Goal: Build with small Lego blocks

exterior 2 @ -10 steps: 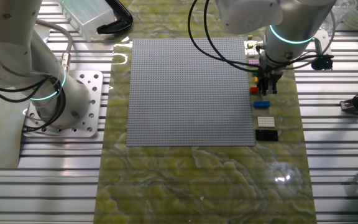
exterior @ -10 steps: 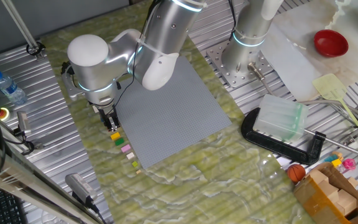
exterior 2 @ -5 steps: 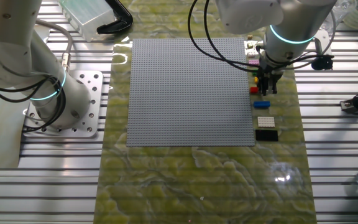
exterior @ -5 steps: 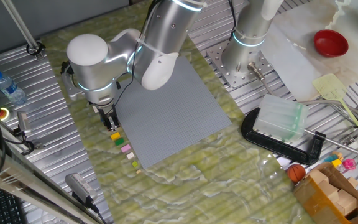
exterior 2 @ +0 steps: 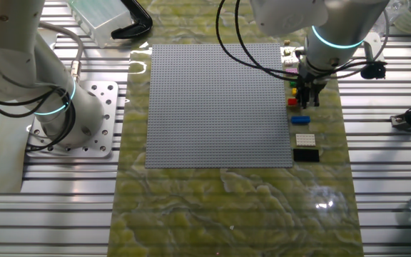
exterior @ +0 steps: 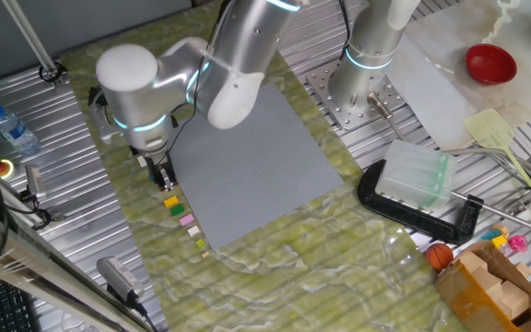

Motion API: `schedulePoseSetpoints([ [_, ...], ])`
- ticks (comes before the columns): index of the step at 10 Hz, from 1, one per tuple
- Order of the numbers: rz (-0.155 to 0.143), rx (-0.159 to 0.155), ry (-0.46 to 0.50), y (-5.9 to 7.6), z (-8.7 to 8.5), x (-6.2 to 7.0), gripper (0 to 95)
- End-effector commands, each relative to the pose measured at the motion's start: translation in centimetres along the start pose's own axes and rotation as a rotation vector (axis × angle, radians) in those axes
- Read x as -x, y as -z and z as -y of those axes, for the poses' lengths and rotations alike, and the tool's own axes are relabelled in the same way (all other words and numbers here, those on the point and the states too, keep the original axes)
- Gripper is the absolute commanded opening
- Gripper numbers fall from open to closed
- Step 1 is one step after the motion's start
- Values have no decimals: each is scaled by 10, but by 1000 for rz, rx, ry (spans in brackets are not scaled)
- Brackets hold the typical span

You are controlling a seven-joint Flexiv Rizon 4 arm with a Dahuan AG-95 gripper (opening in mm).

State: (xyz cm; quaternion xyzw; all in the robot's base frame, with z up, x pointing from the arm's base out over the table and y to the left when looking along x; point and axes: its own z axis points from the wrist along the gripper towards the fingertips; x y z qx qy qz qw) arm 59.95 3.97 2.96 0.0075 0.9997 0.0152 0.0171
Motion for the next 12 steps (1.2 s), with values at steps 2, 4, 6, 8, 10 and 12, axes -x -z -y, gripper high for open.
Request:
schedulePoseSetpoints([
  [2, 5, 2, -4, -2, -4, -13, 0],
  [4, 4, -1, -7, -4, -7, -19, 0],
  [6, 0, -2, 2, -6, -5, -24, 0],
  [8, -1, -2, 8, -5, -4, -26, 0],
  [10, -7, -6, 10, -4, -3, -28, 0],
  [12, -9, -7, 9, -5, -2, -30, 0],
])
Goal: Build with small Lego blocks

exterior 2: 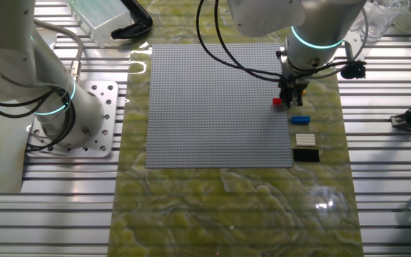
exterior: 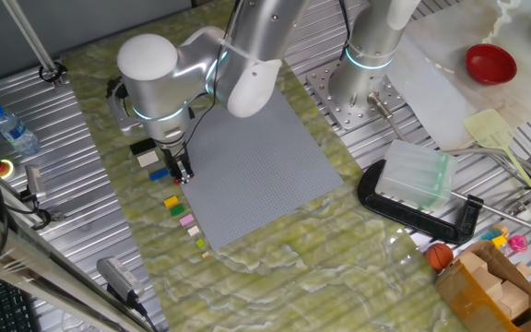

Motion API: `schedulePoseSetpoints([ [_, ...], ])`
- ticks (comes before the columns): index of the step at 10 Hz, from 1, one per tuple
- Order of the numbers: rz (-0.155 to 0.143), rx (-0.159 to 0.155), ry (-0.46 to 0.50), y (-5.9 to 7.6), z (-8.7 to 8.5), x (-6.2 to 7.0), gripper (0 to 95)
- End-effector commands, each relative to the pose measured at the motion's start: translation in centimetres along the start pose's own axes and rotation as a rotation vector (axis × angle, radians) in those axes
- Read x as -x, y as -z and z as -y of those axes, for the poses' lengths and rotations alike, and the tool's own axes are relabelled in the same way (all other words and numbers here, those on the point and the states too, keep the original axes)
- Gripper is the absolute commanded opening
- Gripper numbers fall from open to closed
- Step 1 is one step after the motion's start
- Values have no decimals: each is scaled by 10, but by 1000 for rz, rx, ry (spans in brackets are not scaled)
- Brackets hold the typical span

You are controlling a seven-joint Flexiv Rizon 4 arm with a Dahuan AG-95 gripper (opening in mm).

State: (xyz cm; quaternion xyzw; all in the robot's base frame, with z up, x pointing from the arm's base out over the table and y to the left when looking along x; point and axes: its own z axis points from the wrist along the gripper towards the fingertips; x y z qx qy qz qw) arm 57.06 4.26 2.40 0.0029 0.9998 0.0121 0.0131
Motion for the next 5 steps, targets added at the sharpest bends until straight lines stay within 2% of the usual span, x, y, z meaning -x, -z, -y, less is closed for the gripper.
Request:
schedulePoseSetpoints([
  [1, -1, -2, 0, 0, 1, -2, 0],
  [5, -3, -3, 5, -2, 3, -9, 0],
])
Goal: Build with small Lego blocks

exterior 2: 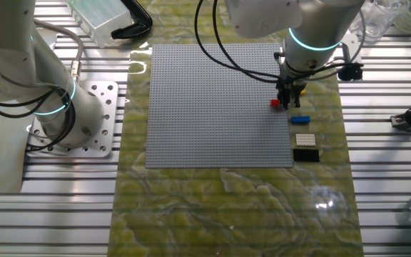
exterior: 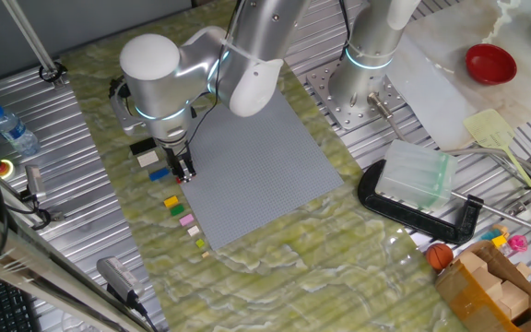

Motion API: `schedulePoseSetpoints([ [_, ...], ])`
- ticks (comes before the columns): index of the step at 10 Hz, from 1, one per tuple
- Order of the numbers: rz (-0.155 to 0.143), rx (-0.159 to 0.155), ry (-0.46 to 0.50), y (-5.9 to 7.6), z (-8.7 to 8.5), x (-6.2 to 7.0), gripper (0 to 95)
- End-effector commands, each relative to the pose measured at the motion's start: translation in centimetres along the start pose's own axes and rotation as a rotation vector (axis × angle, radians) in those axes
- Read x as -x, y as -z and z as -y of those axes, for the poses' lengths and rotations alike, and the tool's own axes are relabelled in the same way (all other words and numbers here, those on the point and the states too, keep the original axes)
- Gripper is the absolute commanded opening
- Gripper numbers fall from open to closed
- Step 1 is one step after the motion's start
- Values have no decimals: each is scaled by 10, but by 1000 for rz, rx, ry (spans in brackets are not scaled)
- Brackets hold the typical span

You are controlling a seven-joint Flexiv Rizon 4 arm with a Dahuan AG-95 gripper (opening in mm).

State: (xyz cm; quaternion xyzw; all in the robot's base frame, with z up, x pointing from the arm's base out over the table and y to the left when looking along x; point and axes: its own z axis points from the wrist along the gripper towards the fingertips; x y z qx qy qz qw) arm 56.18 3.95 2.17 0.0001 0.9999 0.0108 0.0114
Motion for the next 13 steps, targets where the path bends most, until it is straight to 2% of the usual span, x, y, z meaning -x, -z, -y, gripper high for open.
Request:
schedulePoseSetpoints([
  [1, 1, 0, -2, -1, 0, -1, 0],
  [13, 5, 0, -6, -6, 2, -1, 0],
])
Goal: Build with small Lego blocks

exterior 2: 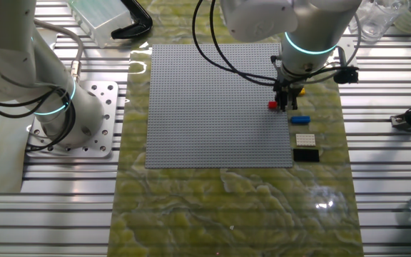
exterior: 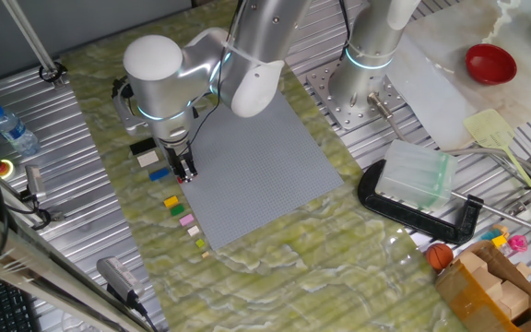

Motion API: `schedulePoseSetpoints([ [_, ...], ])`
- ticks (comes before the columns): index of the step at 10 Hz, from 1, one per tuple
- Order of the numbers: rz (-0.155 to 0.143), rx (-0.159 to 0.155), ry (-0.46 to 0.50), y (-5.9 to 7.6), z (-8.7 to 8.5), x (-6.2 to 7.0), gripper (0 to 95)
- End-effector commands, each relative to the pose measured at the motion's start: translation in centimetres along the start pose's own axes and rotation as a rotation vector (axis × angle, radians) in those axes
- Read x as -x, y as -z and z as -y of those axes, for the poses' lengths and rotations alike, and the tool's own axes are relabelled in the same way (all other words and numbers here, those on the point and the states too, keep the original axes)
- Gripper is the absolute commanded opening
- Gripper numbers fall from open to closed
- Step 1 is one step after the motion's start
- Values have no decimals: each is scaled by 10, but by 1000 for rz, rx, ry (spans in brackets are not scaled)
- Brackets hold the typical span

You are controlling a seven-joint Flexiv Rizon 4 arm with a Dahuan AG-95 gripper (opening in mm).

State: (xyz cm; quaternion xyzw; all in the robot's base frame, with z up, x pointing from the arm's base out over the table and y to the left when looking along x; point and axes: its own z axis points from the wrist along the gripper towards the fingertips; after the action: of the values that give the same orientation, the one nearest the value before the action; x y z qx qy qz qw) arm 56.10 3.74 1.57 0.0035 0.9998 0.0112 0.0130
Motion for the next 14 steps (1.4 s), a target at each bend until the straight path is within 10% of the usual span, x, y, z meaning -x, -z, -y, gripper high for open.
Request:
schedulePoseSetpoints([
  [1, 2, 0, 2, 0, 1, 0, 0],
  [14, 3, 8, 23, -2, 1, 0, 0],
])
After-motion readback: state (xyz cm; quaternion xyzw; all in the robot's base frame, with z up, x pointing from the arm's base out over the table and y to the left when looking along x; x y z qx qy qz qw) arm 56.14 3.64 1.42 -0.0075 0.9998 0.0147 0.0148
